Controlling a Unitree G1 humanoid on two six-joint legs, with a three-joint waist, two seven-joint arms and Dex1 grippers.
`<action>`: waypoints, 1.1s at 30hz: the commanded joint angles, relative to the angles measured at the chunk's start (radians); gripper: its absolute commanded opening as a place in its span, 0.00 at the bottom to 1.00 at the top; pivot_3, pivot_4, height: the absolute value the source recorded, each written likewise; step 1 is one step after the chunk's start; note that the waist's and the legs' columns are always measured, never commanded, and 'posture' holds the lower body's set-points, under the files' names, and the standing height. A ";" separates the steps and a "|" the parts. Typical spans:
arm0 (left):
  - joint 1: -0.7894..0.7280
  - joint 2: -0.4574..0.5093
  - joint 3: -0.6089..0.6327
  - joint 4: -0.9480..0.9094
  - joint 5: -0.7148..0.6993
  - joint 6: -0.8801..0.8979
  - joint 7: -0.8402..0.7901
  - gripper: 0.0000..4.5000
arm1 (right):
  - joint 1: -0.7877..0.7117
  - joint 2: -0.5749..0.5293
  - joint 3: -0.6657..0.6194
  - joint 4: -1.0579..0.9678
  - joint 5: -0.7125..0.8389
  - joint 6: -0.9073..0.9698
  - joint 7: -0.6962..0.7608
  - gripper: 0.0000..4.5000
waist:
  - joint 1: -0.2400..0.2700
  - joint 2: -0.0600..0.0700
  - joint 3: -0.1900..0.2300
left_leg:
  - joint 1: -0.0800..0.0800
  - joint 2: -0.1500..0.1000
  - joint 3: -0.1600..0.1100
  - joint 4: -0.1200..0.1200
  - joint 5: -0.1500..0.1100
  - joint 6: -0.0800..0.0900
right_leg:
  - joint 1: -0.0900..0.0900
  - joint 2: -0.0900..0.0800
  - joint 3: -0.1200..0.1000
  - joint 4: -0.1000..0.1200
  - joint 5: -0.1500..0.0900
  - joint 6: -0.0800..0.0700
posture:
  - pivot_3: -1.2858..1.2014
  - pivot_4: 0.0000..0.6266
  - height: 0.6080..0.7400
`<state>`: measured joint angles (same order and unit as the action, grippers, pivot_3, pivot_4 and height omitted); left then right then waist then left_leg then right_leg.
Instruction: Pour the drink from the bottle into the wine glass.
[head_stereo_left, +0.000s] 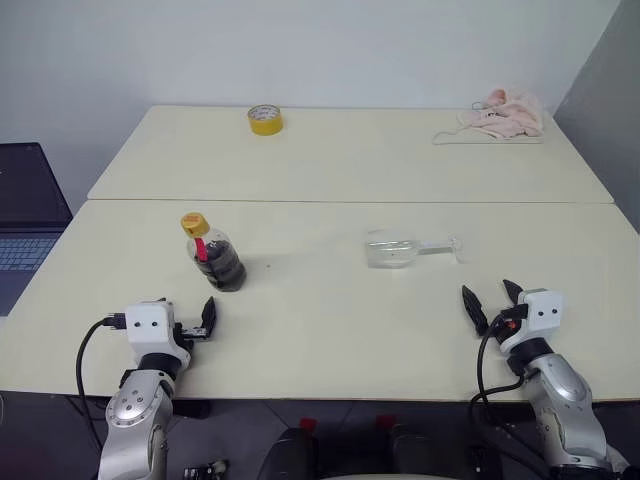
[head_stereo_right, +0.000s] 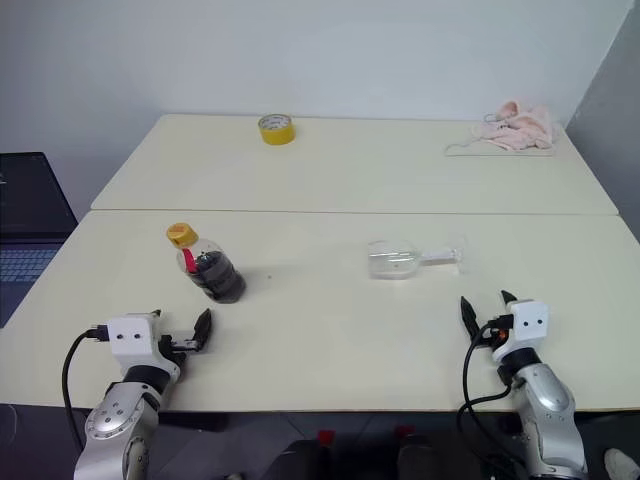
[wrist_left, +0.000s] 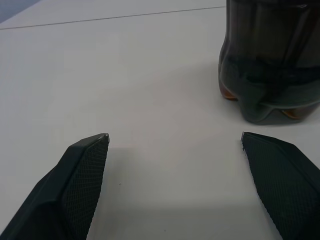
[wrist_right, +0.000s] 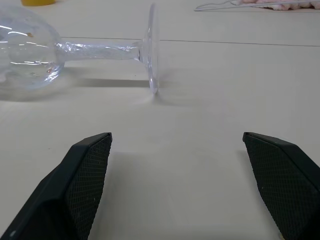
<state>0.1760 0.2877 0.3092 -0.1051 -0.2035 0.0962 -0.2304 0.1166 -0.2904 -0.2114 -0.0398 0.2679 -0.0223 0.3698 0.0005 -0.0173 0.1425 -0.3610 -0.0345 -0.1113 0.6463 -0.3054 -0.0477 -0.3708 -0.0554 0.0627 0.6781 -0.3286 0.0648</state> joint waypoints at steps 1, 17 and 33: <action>0.007 0.010 -0.007 -0.032 0.022 -0.030 -0.002 1.00 | 0.010 0.001 -0.014 -0.010 0.011 0.004 0.000 1.00 | 0.000 0.000 0.000 | 0.000 0.000 0.000 0.000 0.000 0.000 | 0.000 0.000 0.000 0.000 0.000 0.000 | 0.52 0.24 1.00; 0.030 0.021 -0.004 -0.088 -0.040 -0.049 -0.075 1.00 | 0.060 -0.056 0.121 -0.180 0.030 0.016 0.175 1.00 | -0.008 0.001 0.001 | 0.000 0.001 0.000 0.000 0.000 0.000 | -0.001 0.000 0.000 0.000 0.000 0.000 | 0.52 0.24 1.00; -0.085 0.028 -0.047 0.026 -0.013 -0.081 -0.105 1.00 | 0.071 -0.141 0.195 -0.267 0.052 0.067 0.297 1.00 | -0.006 0.000 0.002 | -0.001 0.000 0.000 0.000 0.000 0.000 | -0.001 0.000 -0.001 0.000 0.000 0.000 | 0.52 0.24 1.00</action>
<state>0.1049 0.3089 0.2616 -0.0806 -0.2242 0.0334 -0.3396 0.1922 -0.4252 -0.0085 -0.3010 0.3230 0.0703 0.6542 -0.0055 -0.0176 0.1441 -0.3618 -0.0342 -0.1116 0.6466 -0.3054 -0.0477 -0.3716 -0.0550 0.0618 0.6782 -0.3287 0.0647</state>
